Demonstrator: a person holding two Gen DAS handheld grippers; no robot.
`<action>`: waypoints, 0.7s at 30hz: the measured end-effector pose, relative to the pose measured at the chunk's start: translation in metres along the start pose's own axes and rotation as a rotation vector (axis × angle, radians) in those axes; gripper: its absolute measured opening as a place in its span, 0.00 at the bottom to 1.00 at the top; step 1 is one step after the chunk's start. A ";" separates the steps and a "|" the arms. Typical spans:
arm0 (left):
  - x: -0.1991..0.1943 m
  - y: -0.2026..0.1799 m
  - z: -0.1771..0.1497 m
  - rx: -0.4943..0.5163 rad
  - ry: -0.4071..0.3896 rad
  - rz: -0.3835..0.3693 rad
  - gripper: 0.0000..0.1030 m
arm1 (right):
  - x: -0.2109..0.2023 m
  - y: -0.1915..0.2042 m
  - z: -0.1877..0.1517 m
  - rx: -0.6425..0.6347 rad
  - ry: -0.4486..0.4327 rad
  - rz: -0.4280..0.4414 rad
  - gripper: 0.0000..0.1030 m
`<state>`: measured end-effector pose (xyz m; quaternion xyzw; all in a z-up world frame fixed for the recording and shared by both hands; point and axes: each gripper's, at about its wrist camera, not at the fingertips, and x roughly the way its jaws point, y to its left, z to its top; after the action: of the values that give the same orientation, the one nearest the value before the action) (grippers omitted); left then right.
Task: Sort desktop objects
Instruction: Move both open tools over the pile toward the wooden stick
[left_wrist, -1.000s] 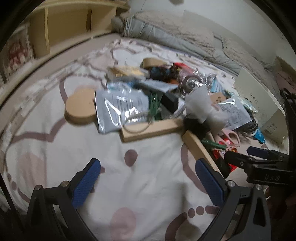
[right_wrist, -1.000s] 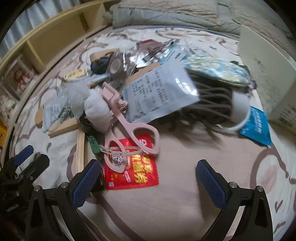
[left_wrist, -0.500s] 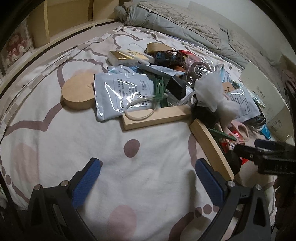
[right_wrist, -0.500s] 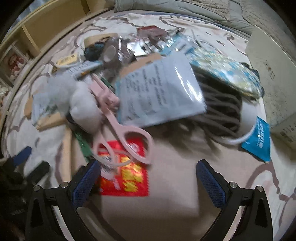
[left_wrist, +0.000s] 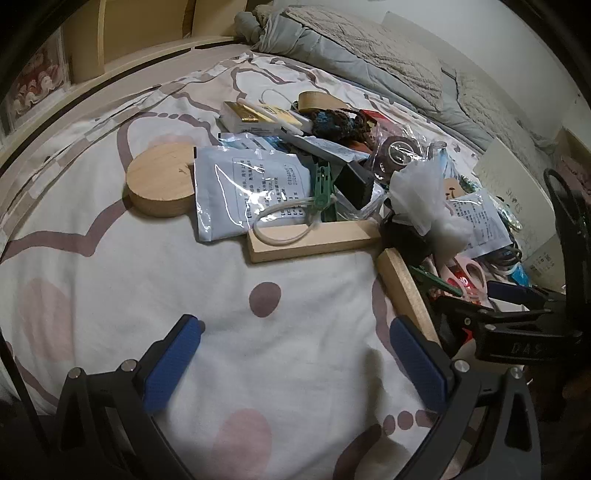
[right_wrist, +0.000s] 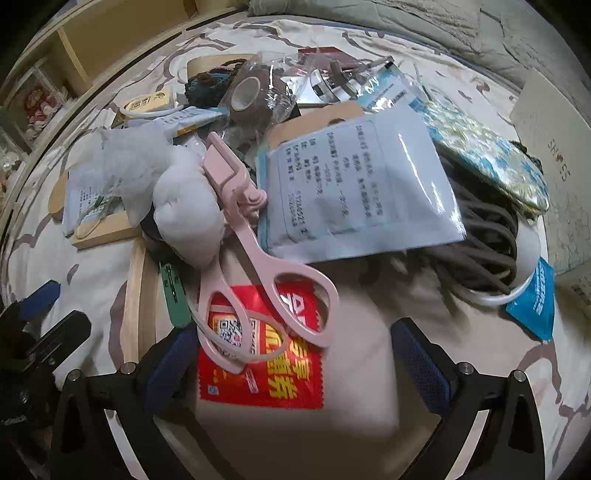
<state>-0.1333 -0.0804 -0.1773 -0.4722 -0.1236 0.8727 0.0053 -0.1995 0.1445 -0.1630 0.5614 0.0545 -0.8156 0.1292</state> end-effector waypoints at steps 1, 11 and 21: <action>0.000 0.000 0.000 -0.001 -0.001 -0.002 1.00 | -0.001 0.001 0.000 -0.002 -0.002 0.007 1.00; 0.000 0.001 0.000 -0.003 -0.004 -0.004 1.00 | 0.011 -0.008 0.006 0.026 -0.054 -0.045 1.00; -0.004 0.006 0.002 -0.041 -0.028 -0.056 1.00 | 0.000 -0.044 -0.021 0.173 -0.157 -0.089 1.00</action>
<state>-0.1323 -0.0869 -0.1745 -0.4564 -0.1548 0.8760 0.0184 -0.1921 0.1916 -0.1730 0.5020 -0.0014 -0.8636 0.0480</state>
